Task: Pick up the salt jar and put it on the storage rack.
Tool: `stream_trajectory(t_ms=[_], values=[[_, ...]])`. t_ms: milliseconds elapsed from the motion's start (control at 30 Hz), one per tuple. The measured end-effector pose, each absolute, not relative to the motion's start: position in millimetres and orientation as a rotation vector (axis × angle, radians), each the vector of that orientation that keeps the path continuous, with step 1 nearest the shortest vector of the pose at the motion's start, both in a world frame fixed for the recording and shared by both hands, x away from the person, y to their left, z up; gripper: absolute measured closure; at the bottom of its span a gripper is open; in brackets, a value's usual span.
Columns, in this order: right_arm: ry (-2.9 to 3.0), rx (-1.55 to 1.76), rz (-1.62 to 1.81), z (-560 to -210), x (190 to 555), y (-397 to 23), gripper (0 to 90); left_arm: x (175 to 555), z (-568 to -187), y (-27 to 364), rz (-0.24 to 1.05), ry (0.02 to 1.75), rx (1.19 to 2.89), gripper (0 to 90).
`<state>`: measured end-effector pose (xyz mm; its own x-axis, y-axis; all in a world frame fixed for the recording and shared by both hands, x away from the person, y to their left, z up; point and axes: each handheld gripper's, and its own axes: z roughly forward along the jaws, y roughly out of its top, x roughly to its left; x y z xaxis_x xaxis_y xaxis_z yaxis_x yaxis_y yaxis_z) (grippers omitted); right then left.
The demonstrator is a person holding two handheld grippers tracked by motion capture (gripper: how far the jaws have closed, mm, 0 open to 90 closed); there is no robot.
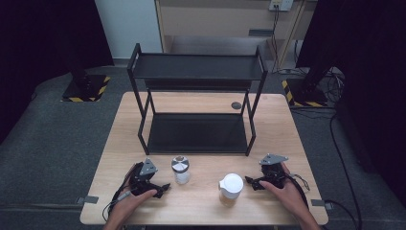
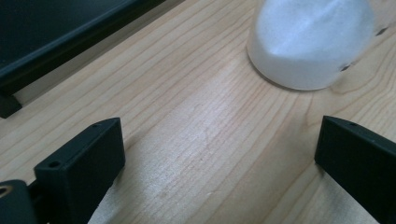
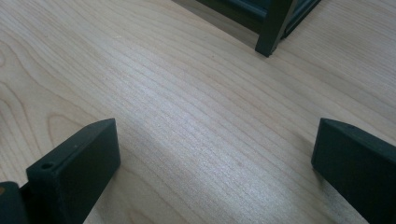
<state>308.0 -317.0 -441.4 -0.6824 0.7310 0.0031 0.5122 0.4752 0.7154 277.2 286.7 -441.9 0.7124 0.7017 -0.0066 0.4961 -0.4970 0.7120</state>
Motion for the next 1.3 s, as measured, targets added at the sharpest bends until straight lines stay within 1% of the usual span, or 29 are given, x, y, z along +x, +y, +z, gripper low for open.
stream_trajectory(t_ms=[500,1000,1300], values=[[2.423,1.055,1.023,-441,308,-317,1.8,276,-437,278,0.348,0.81,2.238,1.1],[2.423,1.055,1.023,-441,308,-317,1.8,277,-439,267,0.329,0.745,2.216,1.6],[2.423,1.055,1.023,-441,308,-317,1.7,278,-441,264,0.324,0.739,2.186,1.4]])
